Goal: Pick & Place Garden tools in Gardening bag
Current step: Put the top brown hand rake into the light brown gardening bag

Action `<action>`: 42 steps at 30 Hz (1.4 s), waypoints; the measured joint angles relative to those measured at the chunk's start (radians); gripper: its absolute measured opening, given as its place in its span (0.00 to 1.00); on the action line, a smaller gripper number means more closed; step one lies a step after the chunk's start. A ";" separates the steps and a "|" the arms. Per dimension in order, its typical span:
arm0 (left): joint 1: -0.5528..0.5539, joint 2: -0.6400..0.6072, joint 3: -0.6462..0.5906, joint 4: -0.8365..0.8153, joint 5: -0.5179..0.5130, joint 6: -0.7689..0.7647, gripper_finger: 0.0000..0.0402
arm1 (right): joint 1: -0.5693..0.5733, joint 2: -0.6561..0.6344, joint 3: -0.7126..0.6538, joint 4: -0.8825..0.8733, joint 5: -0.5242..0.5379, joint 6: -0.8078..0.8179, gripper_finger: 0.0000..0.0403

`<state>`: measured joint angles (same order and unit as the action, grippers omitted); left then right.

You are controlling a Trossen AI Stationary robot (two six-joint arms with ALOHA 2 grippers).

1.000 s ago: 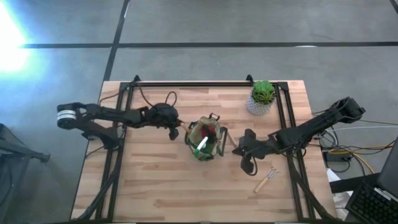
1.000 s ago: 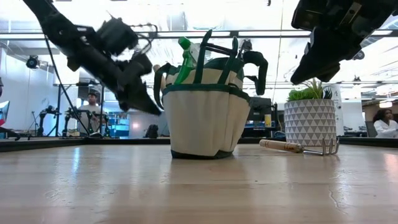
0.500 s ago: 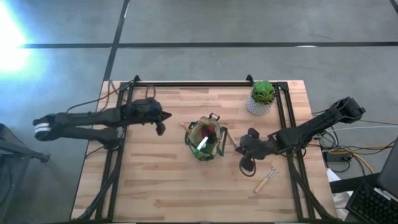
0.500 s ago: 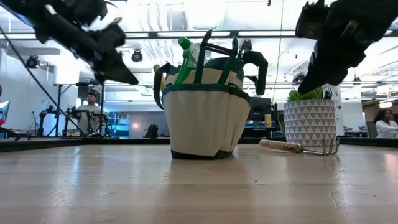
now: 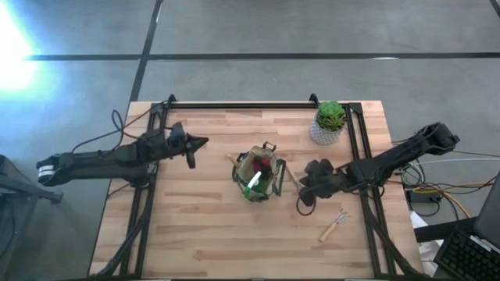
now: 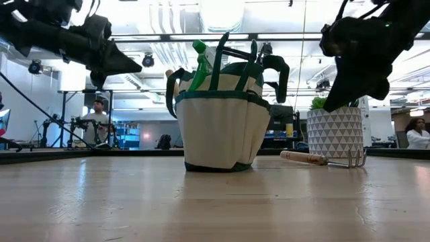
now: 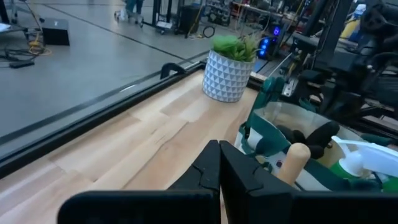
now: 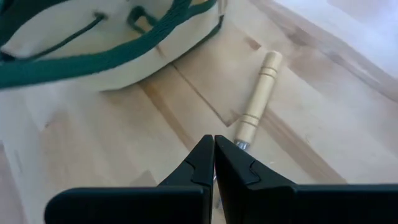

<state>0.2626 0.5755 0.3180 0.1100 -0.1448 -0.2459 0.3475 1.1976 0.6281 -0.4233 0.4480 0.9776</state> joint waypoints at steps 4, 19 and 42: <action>0.000 -0.024 -0.012 0.005 0.001 -0.001 0.01 | -0.016 0.000 0.000 0.000 -0.012 0.039 0.04; -0.001 -0.040 -0.010 0.006 0.030 -0.018 0.01 | -0.022 0.003 0.000 0.000 -0.008 0.170 0.36; -0.001 -0.039 -0.011 0.010 0.029 -0.016 0.01 | 0.058 0.003 -0.022 0.002 -0.106 0.122 0.45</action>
<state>0.2619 0.5362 0.3069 0.1196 -0.1158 -0.2623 0.4057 1.2003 0.6060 -0.4213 0.3418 1.1001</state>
